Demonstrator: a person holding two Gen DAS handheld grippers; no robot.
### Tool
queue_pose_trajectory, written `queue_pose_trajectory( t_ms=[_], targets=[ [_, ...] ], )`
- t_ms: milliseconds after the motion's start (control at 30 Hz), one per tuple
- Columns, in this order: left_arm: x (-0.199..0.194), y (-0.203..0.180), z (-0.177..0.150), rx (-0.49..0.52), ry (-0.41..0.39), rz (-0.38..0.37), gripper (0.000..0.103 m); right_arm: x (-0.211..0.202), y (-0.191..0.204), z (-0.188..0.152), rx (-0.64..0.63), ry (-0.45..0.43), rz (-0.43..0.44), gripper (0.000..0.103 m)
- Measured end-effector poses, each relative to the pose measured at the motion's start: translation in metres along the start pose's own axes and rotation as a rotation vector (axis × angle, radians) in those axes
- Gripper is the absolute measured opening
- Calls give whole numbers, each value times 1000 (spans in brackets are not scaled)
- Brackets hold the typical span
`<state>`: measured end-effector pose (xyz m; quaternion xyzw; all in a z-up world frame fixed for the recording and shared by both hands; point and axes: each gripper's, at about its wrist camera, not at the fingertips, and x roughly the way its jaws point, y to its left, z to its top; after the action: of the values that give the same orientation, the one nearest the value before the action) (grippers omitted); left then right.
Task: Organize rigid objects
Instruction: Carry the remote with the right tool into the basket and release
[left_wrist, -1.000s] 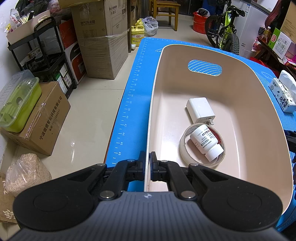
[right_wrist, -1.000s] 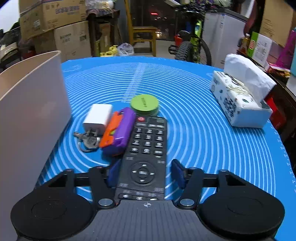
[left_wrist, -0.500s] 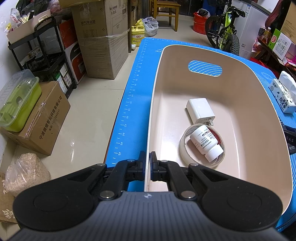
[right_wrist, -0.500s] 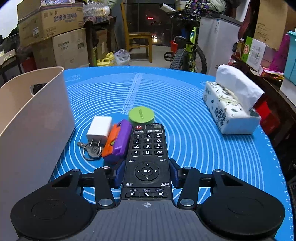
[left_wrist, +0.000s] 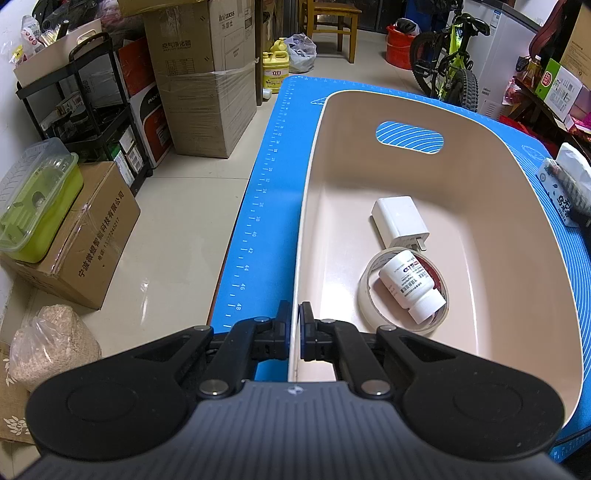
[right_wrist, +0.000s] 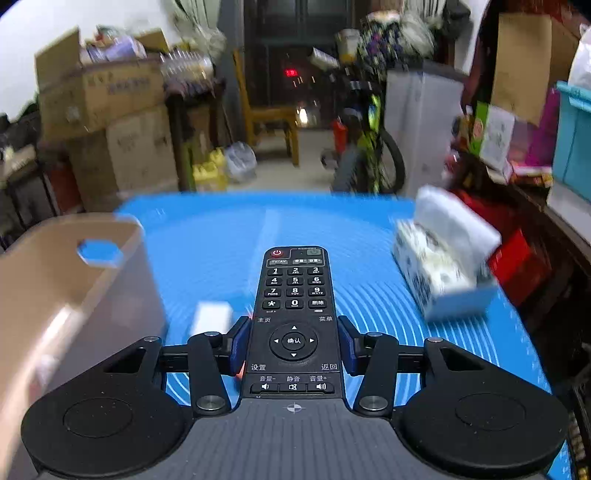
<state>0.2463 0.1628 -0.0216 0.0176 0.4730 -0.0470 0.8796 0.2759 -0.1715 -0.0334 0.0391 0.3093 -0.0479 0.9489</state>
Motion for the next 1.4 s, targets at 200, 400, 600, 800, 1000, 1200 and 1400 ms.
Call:
queue_pose_trajectory(
  t_ms=[200, 400, 600, 800, 1000, 1200, 1400],
  targets=[
    [0, 0, 0, 0, 0, 0, 6, -36, 30, 28, -37, -112, 102, 54],
    [0, 0, -1, 1, 0, 2, 6, -42, 84, 46, -115, -112, 218, 54],
    [-1, -2, -1, 2, -1, 2, 6, -30, 143, 51, -201, -53, 279, 54],
    [0, -3, 0, -3, -1, -3, 6, 9, 181, 47, -231, 101, 290, 54],
    [0, -4, -1, -3, -1, -3, 6, 44, 203, 34, -276, 239, 261, 54],
    [1, -6, -1, -2, -2, -2, 6, 64, 223, 22, -332, 329, 235, 54],
    [1, -7, -1, -2, -2, -1, 6, 76, 232, 18, -361, 398, 216, 54]
  ],
)
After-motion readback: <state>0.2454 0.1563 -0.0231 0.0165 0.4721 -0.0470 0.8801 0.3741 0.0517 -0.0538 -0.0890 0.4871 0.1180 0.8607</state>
